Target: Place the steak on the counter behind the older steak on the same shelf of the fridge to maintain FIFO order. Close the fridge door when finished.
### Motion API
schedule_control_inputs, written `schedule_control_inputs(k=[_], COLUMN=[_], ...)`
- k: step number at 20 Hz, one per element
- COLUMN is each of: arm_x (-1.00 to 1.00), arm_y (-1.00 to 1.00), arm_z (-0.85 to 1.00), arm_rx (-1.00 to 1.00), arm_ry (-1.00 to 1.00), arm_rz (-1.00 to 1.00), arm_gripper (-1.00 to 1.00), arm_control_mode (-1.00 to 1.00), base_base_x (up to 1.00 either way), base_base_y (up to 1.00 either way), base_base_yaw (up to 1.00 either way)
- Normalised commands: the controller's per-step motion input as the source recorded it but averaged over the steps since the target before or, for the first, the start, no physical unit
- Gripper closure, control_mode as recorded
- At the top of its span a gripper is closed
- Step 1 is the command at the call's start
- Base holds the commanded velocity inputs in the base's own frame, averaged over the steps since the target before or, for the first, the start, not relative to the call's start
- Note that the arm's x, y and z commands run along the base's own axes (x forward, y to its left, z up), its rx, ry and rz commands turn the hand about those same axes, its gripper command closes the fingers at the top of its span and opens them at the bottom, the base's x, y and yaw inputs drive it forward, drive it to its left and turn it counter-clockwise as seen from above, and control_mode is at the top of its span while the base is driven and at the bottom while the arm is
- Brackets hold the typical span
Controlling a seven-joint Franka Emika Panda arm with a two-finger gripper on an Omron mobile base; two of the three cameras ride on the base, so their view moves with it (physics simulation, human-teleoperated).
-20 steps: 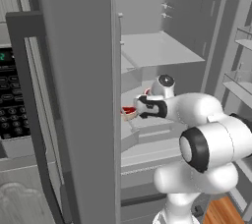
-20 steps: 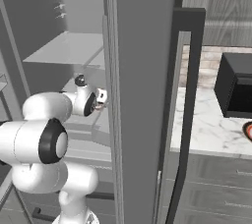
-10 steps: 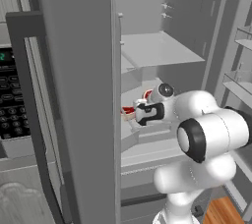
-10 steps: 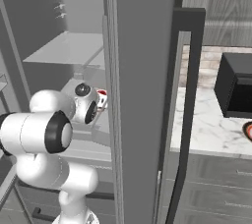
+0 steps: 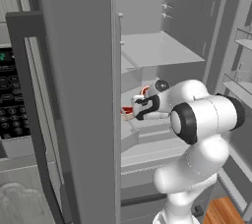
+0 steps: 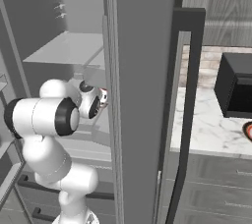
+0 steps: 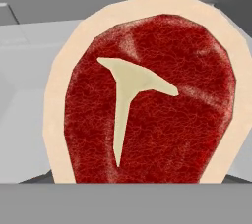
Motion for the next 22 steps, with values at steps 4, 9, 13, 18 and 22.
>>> schedule_control_inputs(k=[4,9,13,18,22], arm_x=[0.35,0.38,0.40,0.34,0.41], arm_y=[0.00,0.00,0.00,0.00,0.03], arm_z=[0.00,-0.06,-0.10,-0.27,-0.35], arm_rx=[0.00,0.00,0.00,0.00,0.00], arm_ry=[0.00,0.00,0.00,0.00,0.00], arm_rz=[0.00,0.00,0.00,0.00,0.00], arm_gripper=[1.00,1.00,1.00,1.00,1.00], arm_control_mode=[-1.00,-1.00,-1.00,-1.00,-1.00], base_base_x=[0.00,0.00,0.00,0.00,0.00], base_base_y=[0.00,0.00,0.00,0.00,0.00], base_base_yaw=[0.00,0.00,0.00,0.00,0.00])
